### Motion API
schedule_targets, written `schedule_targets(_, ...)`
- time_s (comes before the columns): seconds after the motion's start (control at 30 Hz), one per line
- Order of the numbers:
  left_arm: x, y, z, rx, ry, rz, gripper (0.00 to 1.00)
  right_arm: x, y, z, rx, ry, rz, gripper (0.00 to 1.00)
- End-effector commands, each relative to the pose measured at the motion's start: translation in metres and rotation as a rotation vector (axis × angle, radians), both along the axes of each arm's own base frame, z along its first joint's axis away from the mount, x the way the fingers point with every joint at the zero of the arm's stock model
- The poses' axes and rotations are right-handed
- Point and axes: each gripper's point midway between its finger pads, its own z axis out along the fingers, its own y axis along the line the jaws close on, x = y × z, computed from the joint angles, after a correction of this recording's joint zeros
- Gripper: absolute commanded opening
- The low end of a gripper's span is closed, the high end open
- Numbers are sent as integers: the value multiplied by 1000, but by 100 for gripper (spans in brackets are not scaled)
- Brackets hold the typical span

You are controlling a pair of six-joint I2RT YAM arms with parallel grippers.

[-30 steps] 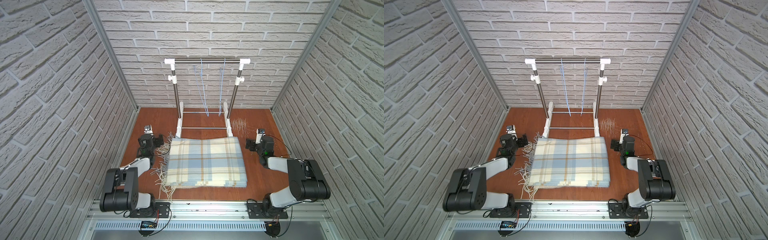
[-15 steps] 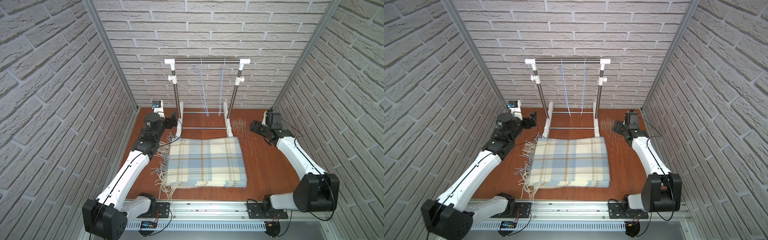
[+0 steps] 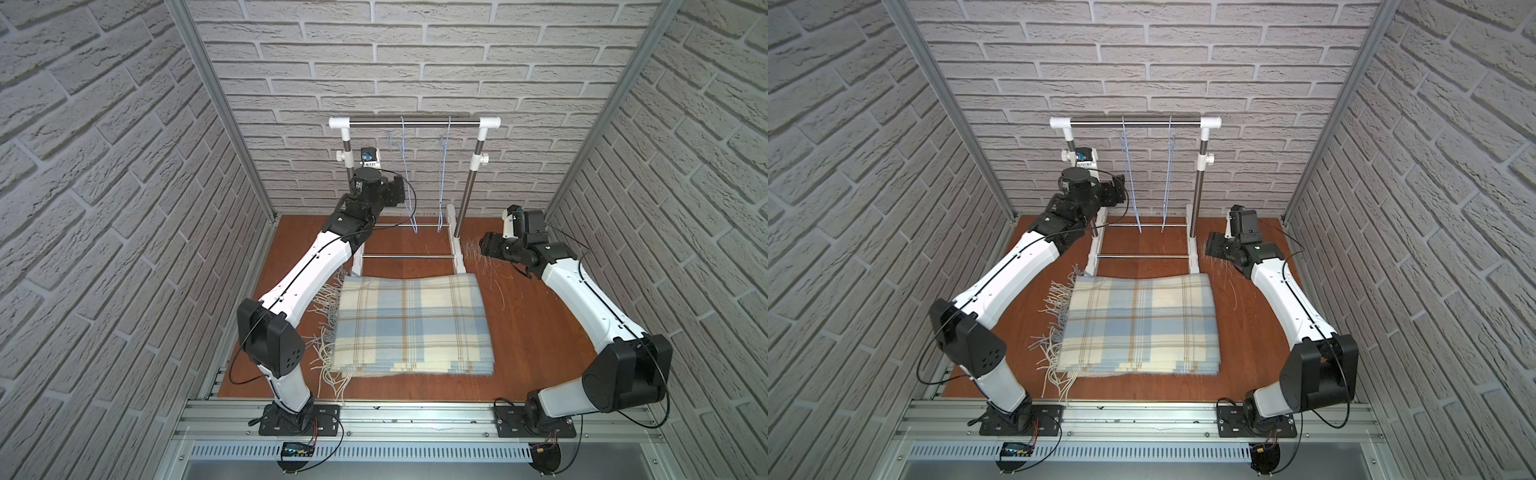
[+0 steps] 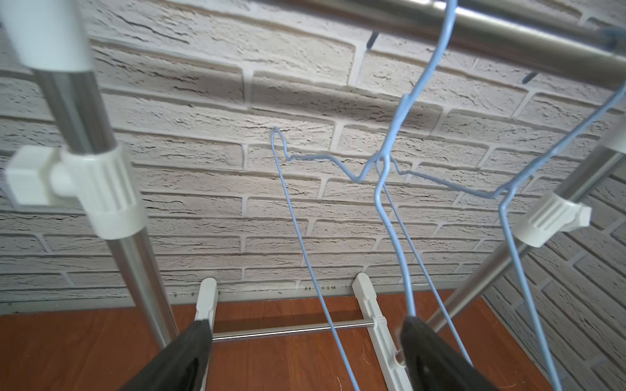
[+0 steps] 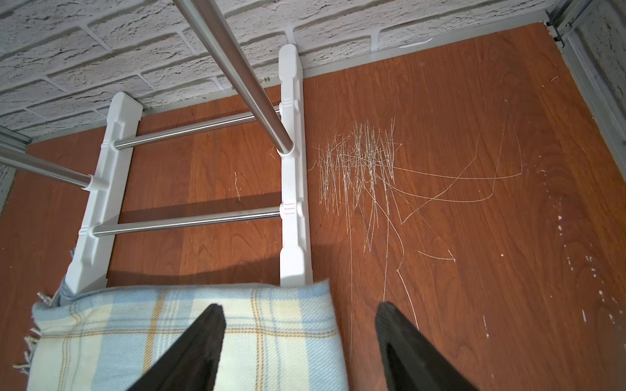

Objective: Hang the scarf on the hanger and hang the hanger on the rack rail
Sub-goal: Pick up the hanger from the clothesline.

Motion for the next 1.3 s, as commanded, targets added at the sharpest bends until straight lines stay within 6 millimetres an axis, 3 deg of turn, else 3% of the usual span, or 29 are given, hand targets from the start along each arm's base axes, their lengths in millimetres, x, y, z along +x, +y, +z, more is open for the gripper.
schedule_targets(0.0, 0, -6, 32, -67, -81, 10, 92, 2, 0, 9, -18, -30, 18, 76)
schedule_targets(0.13, -1, -9, 41, -83, -125, 27, 91, 3, 1, 10, -18, -31, 24, 76)
schedule_targets(0.4, -20, 7, 55, -65, -185, 107, 90, 6, 4, 7, -6, -22, 34, 76)
schedule_targets(0.67, -1, -42, 63, -108, -195, -47, 97, 9, 6, 4, -4, -16, 39, 76)
schedule_targets(0.87, 26, -55, 41, -74, -140, -30, 98, 10, 4, 6, -19, -20, 34, 77)
schedule_targets(1.03, 42, -44, 20, -41, -81, 57, 95, 11, 0, 6, -35, -21, 25, 77)
schedule_targets(1.1, 46, -41, 12, -36, -66, 71, 91, 12, -2, 5, -39, -21, 21, 77)
schedule_targets(1.27, 48, -31, 14, -38, -73, 112, 43, 13, -2, 4, -37, -18, 21, 77)
